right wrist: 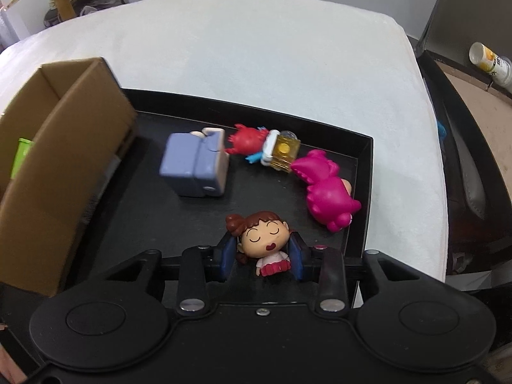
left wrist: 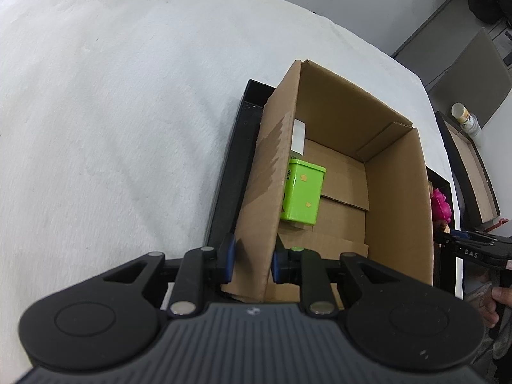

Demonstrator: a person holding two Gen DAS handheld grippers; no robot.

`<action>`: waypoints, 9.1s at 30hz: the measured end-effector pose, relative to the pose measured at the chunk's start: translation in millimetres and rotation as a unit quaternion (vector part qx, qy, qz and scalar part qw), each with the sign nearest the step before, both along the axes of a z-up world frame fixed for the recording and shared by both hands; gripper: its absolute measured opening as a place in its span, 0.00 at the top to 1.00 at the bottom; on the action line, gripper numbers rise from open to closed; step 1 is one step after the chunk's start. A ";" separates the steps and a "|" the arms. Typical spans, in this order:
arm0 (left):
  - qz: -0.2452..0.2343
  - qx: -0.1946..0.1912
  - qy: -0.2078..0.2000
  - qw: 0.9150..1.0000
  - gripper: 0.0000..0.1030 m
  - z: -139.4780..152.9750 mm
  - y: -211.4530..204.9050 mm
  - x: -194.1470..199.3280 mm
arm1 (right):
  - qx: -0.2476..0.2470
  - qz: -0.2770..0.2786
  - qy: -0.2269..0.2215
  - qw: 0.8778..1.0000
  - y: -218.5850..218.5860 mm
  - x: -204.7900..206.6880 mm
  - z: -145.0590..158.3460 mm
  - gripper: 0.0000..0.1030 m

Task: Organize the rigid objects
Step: 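Move the right gripper back to the tray and grasp the doll figure, then carry the doll figure with the right gripper into the cardboard box and release, then return the right gripper to the tray and grasp the lavender block toy, then carry the lavender block toy with the right gripper into the box and release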

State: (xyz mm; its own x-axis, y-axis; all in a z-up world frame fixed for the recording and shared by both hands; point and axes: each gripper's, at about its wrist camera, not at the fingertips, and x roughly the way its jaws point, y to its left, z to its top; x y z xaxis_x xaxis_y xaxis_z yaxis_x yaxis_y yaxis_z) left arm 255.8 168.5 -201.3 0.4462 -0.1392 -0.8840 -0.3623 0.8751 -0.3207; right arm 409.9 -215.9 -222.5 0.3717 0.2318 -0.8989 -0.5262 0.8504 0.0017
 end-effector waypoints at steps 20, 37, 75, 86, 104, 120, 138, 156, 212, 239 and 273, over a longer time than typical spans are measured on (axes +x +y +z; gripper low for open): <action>-0.012 -0.008 -0.010 1.000 0.80 2.2 -1.9 -8.6 | 0.022 0.014 -0.026 0.999 24.2 -34.6 62.3 0.66; -0.022 -0.013 -0.020 0.999 0.80 -0.2 0.5 -8.1 | 0.047 0.048 -0.039 0.997 67.9 -49.8 100.7 0.66; -0.027 -0.035 -0.010 0.999 0.78 -3.7 9.2 -2.6 | 0.063 0.133 -0.047 0.988 194.6 -51.9 89.7 0.66; -0.025 -0.038 -0.009 0.999 0.77 -3.6 11.7 -2.6 | 0.049 0.133 -0.061 0.988 213.3 -51.5 68.8 0.61; -0.012 -0.035 -0.003 0.999 0.77 -4.0 9.1 1.2 | 0.076 0.095 -0.049 0.991 149.7 -52.7 96.0 0.40; -0.005 -0.034 0.000 0.999 0.77 -3.0 9.5 2.0 | 0.061 0.035 -0.068 0.995 83.9 -43.7 94.4 0.39; -0.003 -0.029 0.005 1.000 0.78 -2.2 7.6 4.0 | 0.071 -0.008 -0.054 0.996 44.9 -30.8 71.6 0.25; -0.004 -0.027 0.008 1.000 0.78 -4.8 6.6 6.7 | 0.080 -0.053 -0.028 0.995 50.0 -0.2 19.3 0.37; 0.009 -0.030 -0.001 1.000 0.78 1.1 10.3 1.1 | 0.080 0.011 -0.049 0.996 96.7 -30.9 113.4 0.58; -0.009 -0.036 -0.005 0.999 0.78 -1.3 7.3 0.4 | 0.075 0.102 -0.041 0.991 169.3 -41.7 103.0 0.57; -0.003 -0.033 -0.008 0.999 0.76 1.0 4.3 -2.4 | 0.052 0.051 -0.052 0.996 125.8 -49.8 108.5 0.51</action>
State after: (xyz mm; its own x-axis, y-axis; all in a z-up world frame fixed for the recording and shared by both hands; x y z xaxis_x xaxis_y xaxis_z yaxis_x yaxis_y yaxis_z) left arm 253.4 172.8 -200.2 0.4601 -0.1994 -0.8652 -0.3512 0.8541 -0.3836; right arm 360.0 -90.1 -114.0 0.4315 0.3630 -0.8259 -0.6117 0.7906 0.0279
